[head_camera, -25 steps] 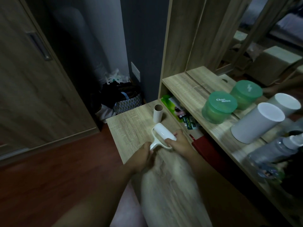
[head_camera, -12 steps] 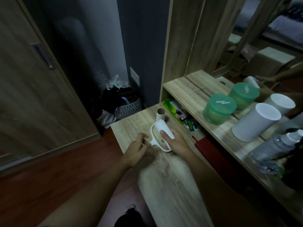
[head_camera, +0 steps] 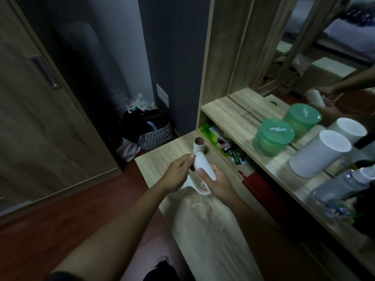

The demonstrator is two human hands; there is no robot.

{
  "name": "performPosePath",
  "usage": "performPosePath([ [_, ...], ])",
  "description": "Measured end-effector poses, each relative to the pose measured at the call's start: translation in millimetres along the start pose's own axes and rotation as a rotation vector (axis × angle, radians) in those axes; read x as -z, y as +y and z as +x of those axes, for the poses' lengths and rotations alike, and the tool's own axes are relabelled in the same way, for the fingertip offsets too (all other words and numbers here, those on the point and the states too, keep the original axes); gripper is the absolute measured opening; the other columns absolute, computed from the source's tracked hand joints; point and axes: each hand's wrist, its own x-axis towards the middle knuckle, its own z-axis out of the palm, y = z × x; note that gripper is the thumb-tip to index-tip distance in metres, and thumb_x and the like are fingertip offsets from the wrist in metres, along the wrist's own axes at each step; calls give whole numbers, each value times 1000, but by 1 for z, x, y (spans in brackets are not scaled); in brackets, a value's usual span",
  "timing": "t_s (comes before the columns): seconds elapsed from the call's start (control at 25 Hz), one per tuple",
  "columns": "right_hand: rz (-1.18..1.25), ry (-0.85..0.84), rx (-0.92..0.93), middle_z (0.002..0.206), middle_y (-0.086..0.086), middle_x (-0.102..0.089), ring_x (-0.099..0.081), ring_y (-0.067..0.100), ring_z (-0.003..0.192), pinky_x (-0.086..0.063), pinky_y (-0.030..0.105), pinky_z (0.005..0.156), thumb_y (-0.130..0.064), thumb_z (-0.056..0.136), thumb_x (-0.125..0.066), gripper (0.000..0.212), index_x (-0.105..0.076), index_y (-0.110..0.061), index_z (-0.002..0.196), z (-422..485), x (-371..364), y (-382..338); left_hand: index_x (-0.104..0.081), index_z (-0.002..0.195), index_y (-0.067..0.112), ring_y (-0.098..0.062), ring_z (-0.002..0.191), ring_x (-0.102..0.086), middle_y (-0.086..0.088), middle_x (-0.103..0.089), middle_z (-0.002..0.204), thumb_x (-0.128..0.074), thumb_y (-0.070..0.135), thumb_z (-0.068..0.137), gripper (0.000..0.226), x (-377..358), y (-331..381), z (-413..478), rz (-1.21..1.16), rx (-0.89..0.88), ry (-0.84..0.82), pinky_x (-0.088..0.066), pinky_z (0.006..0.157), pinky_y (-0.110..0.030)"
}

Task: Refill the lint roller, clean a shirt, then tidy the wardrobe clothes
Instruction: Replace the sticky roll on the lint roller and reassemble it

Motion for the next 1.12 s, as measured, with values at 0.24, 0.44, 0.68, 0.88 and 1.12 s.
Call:
performPosePath([
  [0.24,4,-77,-31,102,-1,-64,-64,13,91,-49,16,67,-40,85,-62,40,-53,-22,121,3,10,4,-64,97,20,-8,71,-58,3,-61,82,-39,37,99,30,7,2,-4,-65,56,-97,-47,61,-21],
  [0.44,-77,-51,50,111,-7,-59,-60,13,100,-50,15,74,-35,83,-64,45,-48,-23,123,2,7,3,-55,90,21,-13,69,-53,1,-53,78,-32,40,100,31,5,8,-4,5,105,-108,-44,60,-26],
  [0.68,-38,-82,130,143,-5,-39,-45,14,126,-44,33,100,-33,86,-57,55,-33,-41,135,-3,3,2,-54,82,14,-11,60,-47,2,-51,69,-35,41,99,37,6,15,-3,73,16,-126,-39,52,-22],
  [0.88,-76,-25,173,134,-3,-45,-53,10,115,-48,22,90,-34,85,-57,54,-34,-33,134,-5,2,0,-61,101,11,-3,56,-49,4,-53,67,-38,35,99,33,7,16,-3,27,23,-124,-40,48,-16],
  [1.12,-89,-8,166,126,-13,-50,-53,-3,109,-46,9,81,-33,83,-60,51,-39,-38,129,-8,2,-4,-61,90,23,-6,60,-53,1,-53,69,-42,40,97,27,10,21,-2,-45,80,-192,-44,50,-18],
])
